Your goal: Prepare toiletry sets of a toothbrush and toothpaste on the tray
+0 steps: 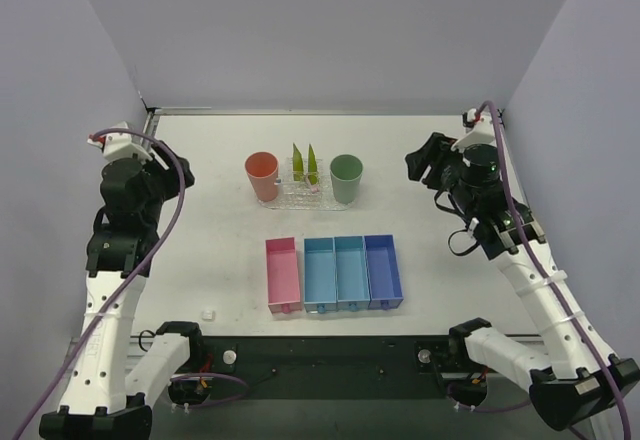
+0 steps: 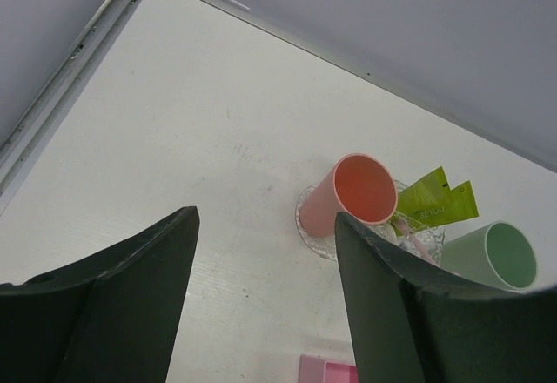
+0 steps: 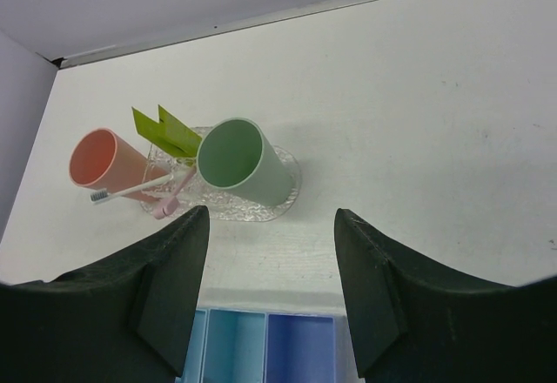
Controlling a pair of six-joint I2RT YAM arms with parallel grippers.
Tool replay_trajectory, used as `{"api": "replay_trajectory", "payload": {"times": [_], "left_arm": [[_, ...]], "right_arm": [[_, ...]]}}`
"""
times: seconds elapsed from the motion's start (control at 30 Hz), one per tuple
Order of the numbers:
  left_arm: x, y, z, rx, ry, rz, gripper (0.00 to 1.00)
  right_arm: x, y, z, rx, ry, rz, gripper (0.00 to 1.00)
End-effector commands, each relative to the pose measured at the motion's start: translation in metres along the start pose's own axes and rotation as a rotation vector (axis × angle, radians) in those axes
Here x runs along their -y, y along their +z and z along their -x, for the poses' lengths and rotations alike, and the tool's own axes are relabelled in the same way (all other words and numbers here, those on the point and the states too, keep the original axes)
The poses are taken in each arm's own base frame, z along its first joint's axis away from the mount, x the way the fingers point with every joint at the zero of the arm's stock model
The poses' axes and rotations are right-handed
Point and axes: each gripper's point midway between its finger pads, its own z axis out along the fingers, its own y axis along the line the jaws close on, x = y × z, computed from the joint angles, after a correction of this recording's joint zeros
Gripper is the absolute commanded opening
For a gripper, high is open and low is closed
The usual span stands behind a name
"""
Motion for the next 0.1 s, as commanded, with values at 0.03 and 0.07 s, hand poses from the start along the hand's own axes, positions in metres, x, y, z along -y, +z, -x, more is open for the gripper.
{"api": "replay_trajectory", "payload": {"times": [0.03, 0.07], "left_arm": [[0.0088, -0.0061, 0.0356, 0.107, -0.026, -0.015, 0.76], [0.0094, -0.0057, 0.0354, 0.106, -0.027, -0.018, 0.76]], "right_arm": [[0.0031, -0.0046, 0.0158, 0.074, -0.004, -0.014, 0.55], [0.0036, -0.0044, 0.0157, 0.075, -0.007, -0.016, 0.55]]}}
